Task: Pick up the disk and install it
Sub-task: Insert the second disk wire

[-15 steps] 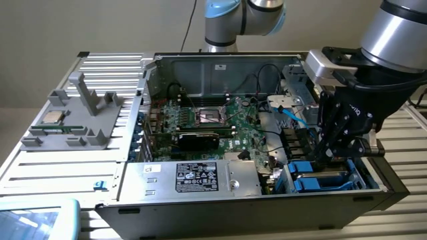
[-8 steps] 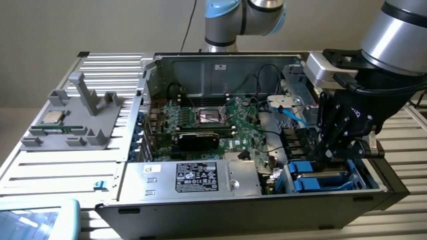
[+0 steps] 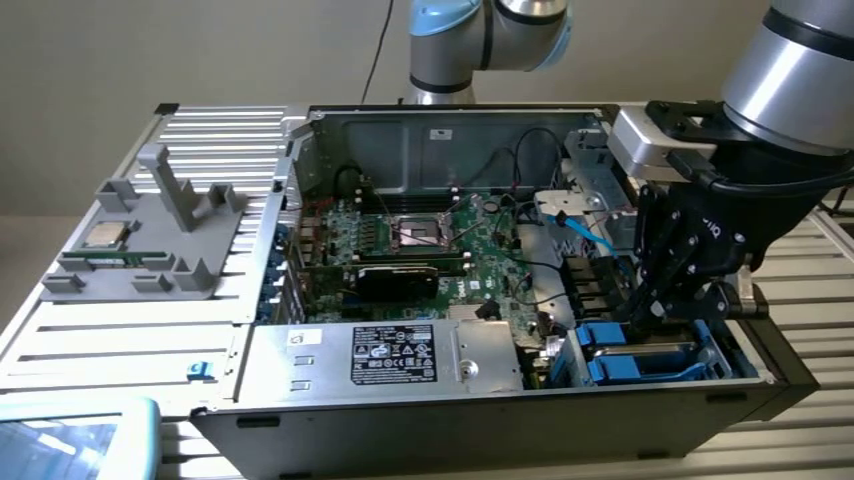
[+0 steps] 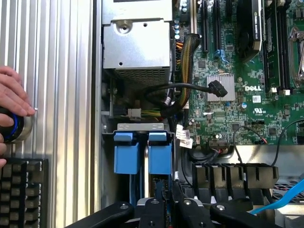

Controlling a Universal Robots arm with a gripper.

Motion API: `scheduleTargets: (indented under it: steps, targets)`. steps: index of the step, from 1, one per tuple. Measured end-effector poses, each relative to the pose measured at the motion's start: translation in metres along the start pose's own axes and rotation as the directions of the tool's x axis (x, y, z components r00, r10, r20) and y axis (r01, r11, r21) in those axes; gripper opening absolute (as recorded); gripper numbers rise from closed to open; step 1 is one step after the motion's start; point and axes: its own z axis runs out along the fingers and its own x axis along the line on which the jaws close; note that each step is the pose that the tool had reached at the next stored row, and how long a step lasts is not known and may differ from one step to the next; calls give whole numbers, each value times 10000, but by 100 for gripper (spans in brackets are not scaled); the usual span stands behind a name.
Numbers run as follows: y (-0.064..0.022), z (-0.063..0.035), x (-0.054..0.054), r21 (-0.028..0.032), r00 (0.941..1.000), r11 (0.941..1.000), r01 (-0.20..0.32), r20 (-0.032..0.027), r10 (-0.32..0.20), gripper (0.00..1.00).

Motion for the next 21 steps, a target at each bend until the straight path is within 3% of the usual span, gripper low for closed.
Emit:
scheduleTargets:
  steps: [13,21]
  targets:
    - [-10,13,-4,27,10000,10000,7,4,-7,16]
    - [-12,41,-6,73,10000,10000,5,15,-5,16]
